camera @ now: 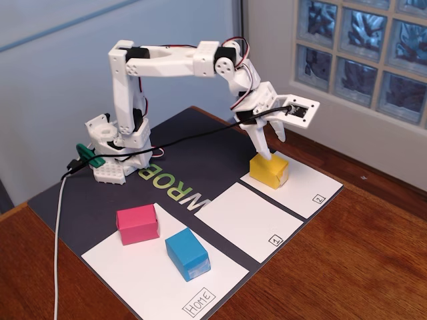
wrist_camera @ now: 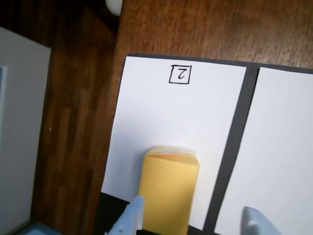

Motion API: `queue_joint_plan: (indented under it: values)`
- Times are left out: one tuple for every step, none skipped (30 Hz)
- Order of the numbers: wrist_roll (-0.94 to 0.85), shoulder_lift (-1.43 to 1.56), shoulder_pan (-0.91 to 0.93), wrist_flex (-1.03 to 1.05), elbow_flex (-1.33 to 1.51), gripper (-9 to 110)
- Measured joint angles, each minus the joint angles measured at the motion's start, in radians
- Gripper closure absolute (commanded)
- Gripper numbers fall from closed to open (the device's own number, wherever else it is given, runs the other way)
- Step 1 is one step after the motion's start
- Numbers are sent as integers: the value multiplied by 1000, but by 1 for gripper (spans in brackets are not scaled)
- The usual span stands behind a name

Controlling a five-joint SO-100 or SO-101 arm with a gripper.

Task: Move box yellow to zone 2

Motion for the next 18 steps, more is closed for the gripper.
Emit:
queue_joint_plan:
  values:
    - [-17,23,14,12,8,93]
    - [-31,51,29,29,25,96]
    - [-48,75,48,44,35,99]
    - [-66,97,69,60,51,102]
    - [-86,120,84,69,71,102]
    - [-109,143,98,78,94,102]
    - [-133,164,106,83,117,102]
    - [-146,178,114,86,127,102]
    - [-170,201,130,84,149,102]
    - [-204,236,147,86,190,102]
    - [-229,272,172,87,229,102]
    - [-245,304,187,86,261,102]
    - [-264,334,199,89,291,102]
    - [-281,364,202,97,321,102]
    - [-296,396,216,110,344,102]
    - [-311,428,229,123,365,102]
    - [-324,459,250,133,385,102]
    - [-334,488,267,144,403,102]
